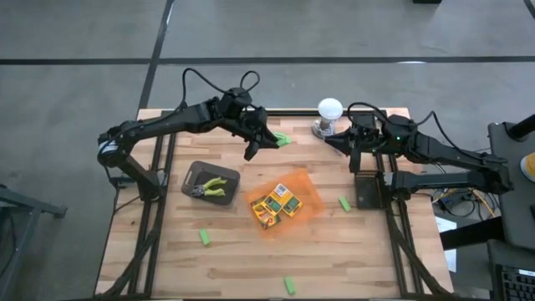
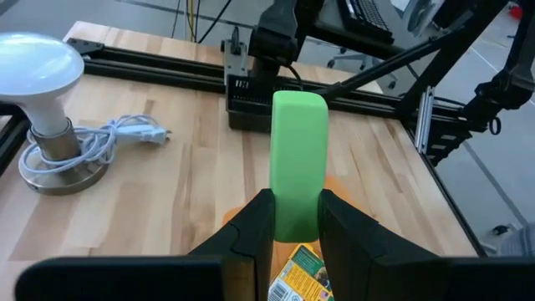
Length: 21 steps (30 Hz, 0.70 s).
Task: Pick & Place School Supplies
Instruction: Put the green eraser into the black basket
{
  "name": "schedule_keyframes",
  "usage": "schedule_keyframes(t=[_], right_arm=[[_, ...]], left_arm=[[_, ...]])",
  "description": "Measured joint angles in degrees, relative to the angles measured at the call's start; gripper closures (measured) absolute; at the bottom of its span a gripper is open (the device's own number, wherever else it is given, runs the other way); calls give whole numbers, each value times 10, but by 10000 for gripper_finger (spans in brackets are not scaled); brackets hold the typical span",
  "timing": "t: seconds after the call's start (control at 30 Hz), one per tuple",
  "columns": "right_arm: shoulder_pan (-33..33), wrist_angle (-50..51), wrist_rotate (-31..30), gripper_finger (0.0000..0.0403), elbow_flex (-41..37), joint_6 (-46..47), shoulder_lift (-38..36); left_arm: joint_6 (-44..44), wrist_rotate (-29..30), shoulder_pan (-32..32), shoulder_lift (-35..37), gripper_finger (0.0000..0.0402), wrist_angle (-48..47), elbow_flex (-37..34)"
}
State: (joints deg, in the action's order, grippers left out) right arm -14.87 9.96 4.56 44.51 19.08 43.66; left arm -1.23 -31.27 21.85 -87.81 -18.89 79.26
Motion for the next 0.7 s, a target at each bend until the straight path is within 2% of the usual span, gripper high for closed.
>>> schedule_keyframes(t=[0.3,0.7], right_arm=[[0,1,0,342,0,4,6],[2,0,3,348,0,4,18]], left_arm=[[9,0,-1,0,316,0,0],[10,0,-2,0,316,0,0]])
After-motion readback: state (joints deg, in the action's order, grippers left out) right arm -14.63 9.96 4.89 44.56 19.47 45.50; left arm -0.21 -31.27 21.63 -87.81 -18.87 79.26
